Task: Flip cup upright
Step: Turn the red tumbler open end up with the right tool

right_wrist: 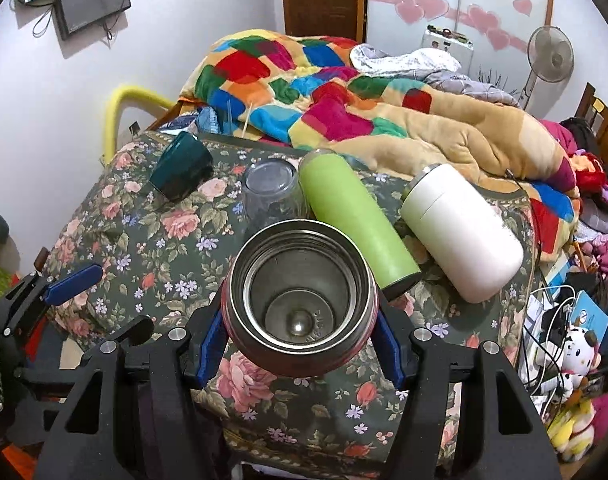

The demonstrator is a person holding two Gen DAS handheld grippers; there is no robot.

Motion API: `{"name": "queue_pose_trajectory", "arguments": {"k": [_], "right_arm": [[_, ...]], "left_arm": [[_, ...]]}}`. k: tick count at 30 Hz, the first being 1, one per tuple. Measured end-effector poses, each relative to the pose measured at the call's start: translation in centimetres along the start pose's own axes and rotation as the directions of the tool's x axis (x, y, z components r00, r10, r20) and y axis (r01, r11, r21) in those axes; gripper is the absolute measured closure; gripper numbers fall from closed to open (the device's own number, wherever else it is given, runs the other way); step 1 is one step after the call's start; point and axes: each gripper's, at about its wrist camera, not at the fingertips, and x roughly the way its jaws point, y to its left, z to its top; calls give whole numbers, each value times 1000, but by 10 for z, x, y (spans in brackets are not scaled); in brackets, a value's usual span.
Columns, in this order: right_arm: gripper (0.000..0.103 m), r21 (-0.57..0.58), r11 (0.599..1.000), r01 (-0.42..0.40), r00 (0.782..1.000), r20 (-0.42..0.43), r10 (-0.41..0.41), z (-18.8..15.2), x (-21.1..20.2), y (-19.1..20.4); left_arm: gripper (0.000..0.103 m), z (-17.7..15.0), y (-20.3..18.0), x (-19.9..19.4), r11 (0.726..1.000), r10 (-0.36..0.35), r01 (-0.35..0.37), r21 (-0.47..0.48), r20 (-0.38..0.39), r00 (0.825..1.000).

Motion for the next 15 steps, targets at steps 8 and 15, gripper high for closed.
{"name": "queue_pose_trajectory", "arguments": {"k": [8, 15], "right_arm": [[44, -7, 1000, 2, 998, -61, -2, -12, 21, 3], [43, -44, 999, 22, 997, -75, -25, -18, 26, 10]], "left_arm": [[30, -6, 1, 9, 1000, -1, 1, 0, -32, 999], [30, -10, 6, 9, 1000, 5, -5, -15, -43, 999]]}}
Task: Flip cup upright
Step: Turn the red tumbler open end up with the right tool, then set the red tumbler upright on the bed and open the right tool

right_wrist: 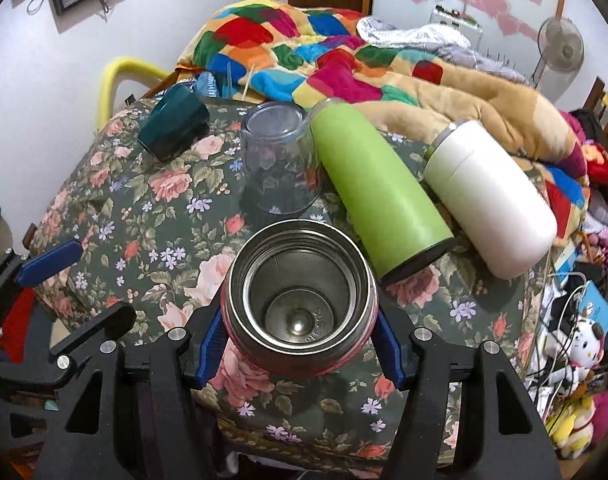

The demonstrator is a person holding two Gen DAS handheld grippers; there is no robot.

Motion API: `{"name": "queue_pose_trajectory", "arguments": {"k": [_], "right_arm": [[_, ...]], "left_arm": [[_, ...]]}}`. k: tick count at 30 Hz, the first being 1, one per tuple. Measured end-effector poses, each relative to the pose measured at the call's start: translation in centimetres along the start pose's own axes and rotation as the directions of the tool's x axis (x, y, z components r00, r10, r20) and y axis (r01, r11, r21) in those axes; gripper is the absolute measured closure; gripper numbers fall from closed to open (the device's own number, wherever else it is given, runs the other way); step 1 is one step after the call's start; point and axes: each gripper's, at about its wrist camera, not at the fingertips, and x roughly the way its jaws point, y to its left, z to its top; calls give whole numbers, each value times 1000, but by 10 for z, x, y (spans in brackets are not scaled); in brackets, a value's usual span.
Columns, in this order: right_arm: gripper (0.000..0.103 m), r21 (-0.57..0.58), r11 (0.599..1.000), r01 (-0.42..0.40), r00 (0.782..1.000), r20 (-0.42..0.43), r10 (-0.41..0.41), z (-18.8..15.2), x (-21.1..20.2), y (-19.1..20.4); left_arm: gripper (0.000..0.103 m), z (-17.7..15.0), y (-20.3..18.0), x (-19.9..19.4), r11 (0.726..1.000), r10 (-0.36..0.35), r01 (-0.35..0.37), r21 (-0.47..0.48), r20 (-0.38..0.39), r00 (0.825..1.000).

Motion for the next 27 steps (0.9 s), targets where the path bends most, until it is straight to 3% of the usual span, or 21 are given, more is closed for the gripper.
{"name": "queue_pose_trajectory", "arguments": {"k": [11, 17, 20, 23, 26, 27], "right_arm": [[35, 15, 1000, -25, 999, 43, 24, -9, -29, -4], [35, 39, 999, -30, 981, 194, 22, -24, -97, -11], [35, 45, 998, -31, 948, 318, 15, -32, -151, -14], [35, 43, 999, -31, 909, 417, 10, -40, -192, -13], [33, 47, 999, -27, 850, 527, -2, -52, -233, -10], [32, 51, 998, -25, 821, 571, -9, -58, -249, -9]], "left_arm": [[30, 7, -1, -27, 1000, -8, 10, -24, 44, 999], [30, 21, -19, -83, 999, -30, 32, -5, 171, 985], [30, 28, -31, -122, 999, -44, 42, 14, 270, 962], [30, 32, -43, -166, 999, -35, 28, 25, 378, 925], [30, 31, -52, -201, 999, -34, 25, 25, 465, 885], [29, 30, -54, -213, 999, -33, 25, 24, 495, 868]]}}
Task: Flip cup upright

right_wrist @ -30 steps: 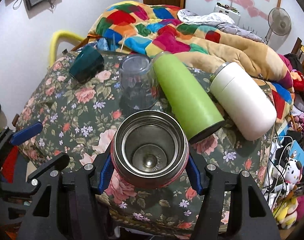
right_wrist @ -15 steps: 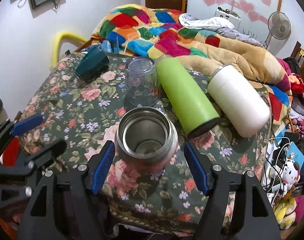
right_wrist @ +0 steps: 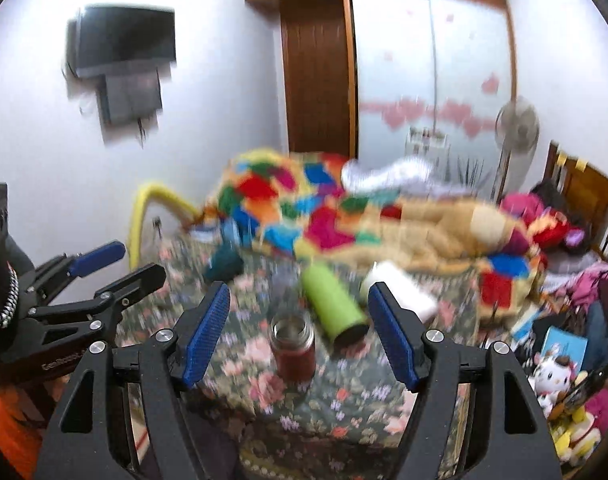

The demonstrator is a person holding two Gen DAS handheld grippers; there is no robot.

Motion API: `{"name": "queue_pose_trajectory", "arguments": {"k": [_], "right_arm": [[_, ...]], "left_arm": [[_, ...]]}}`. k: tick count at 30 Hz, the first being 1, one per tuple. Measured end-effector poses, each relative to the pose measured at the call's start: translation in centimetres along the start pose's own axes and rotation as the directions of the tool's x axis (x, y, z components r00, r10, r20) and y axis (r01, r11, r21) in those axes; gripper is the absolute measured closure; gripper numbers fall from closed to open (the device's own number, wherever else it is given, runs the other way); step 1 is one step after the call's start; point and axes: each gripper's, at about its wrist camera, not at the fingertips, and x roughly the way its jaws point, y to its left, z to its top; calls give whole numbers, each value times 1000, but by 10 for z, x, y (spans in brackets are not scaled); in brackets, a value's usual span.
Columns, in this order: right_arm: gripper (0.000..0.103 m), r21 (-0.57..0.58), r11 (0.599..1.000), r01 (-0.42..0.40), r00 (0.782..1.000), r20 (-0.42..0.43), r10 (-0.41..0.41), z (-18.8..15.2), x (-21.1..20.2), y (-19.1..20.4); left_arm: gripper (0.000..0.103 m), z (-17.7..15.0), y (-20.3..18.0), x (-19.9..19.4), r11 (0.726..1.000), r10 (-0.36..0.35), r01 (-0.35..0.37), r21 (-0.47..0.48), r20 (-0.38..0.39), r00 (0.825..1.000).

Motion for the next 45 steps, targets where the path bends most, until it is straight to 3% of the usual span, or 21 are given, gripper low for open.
{"name": "queue_pose_trajectory", "arguments": {"k": [6, 11, 18, 45], "right_arm": [[29, 5, 1000, 11, 985, 172, -12, 4, -48, 14], [22, 24, 1000, 11, 975, 222, -16, -1, -58, 21], [0, 36, 997, 72, 967, 242, -79, -14, -60, 26], [0, 17, 997, 74, 974, 214, -76, -25, -73, 25]], "left_arm": [[18, 12, -17, -55, 1000, 19, -21, 11, 158, 987], [7, 6, -27, -79, 998, 48, -55, 28, 213, 976], [0, -4, -26, -87, 996, 92, -93, -1, 197, 976], [0, -13, -24, -86, 988, 152, -155, 0, 180, 972]]}}
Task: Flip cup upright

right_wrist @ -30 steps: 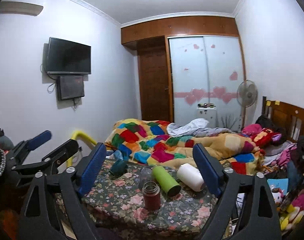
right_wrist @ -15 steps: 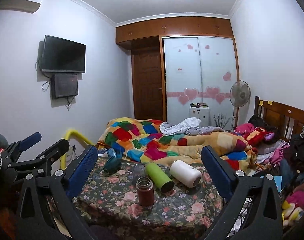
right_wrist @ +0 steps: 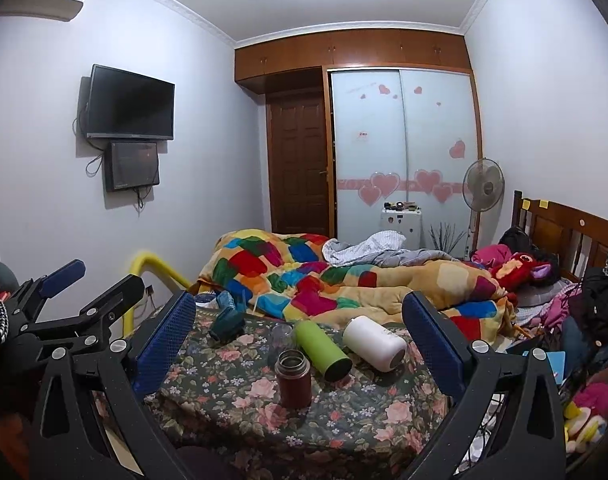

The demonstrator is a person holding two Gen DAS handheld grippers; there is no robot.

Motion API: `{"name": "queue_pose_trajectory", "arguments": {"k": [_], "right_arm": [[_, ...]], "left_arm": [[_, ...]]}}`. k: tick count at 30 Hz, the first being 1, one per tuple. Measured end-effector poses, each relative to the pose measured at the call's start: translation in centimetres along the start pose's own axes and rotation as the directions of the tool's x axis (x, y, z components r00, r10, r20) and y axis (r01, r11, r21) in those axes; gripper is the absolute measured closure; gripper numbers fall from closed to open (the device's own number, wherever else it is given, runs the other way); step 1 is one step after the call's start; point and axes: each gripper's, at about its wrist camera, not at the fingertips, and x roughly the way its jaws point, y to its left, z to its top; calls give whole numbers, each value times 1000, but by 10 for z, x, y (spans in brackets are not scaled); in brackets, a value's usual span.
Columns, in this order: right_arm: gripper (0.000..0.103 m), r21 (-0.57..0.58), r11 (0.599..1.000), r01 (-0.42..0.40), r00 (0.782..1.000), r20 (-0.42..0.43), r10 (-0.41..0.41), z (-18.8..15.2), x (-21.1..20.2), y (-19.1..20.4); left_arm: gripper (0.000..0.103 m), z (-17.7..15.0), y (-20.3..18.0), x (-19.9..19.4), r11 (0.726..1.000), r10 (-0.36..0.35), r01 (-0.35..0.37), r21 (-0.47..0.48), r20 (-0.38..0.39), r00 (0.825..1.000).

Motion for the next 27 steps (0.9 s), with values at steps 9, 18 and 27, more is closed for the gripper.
{"name": "queue_pose_trajectory", "arguments": {"k": [9, 18, 27], "right_arm": [[0, 1, 1000, -5, 1000, -9, 5, 2, 0, 1], [0, 0, 1000, -7, 1000, -13, 7, 2, 1, 1], [0, 0, 1000, -7, 1000, -15, 7, 1, 1, 3]], "left_arm": [[0, -1, 1, 3, 1000, -1, 1, -1, -7, 1000], [0, -7, 1, 8, 1000, -4, 4, 0, -20, 1000], [0, -9, 2, 11, 1000, -7, 7, -10, -30, 1000]]}}
